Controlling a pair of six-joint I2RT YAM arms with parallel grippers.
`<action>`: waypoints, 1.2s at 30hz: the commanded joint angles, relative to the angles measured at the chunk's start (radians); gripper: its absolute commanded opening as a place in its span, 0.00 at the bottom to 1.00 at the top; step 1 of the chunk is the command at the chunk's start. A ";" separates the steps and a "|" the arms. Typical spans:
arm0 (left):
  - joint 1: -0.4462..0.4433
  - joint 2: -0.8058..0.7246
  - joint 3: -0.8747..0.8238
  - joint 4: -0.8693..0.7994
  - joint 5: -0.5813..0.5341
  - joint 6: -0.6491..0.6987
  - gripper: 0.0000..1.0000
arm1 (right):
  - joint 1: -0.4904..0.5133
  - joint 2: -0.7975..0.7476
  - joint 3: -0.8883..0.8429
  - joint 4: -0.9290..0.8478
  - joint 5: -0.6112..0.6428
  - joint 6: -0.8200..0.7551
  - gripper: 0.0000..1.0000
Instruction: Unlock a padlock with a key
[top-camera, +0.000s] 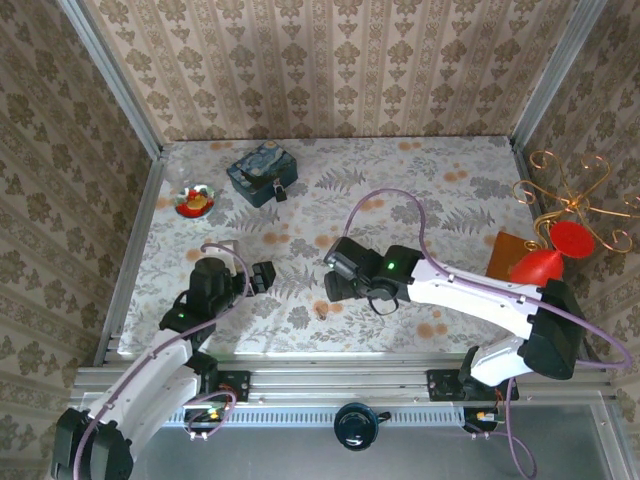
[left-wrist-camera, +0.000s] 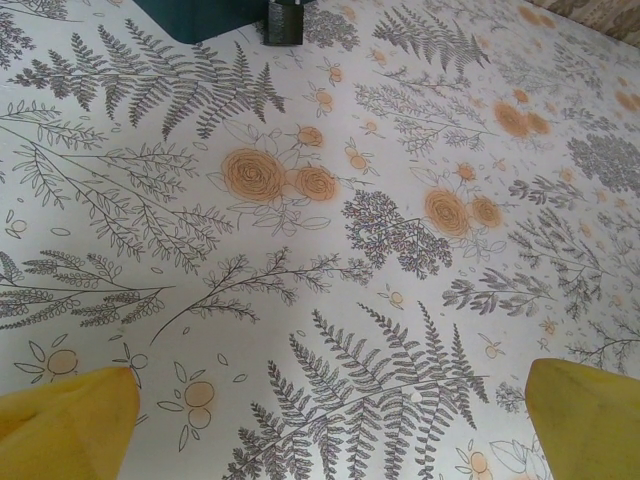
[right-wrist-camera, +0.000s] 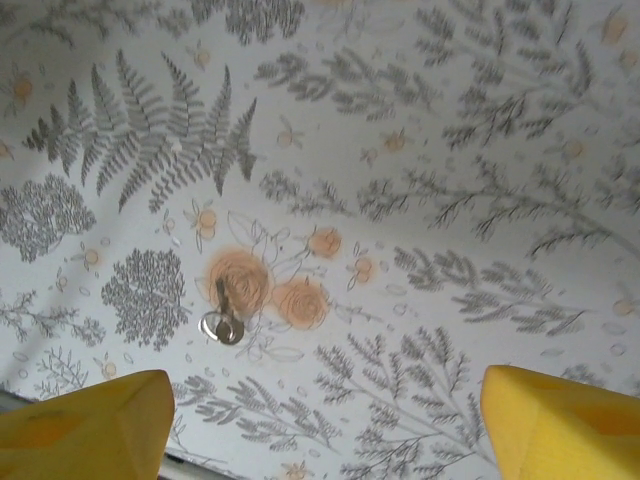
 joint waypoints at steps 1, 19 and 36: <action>-0.010 0.001 -0.013 0.033 -0.015 -0.018 1.00 | 0.028 0.039 -0.050 -0.004 -0.061 0.110 0.77; -0.011 -0.045 -0.007 -0.013 -0.064 -0.012 1.00 | 0.072 0.373 0.107 0.063 -0.211 0.127 0.49; -0.007 -0.065 0.003 -0.038 -0.078 -0.006 1.00 | 0.101 0.567 0.295 -0.095 -0.182 0.080 0.41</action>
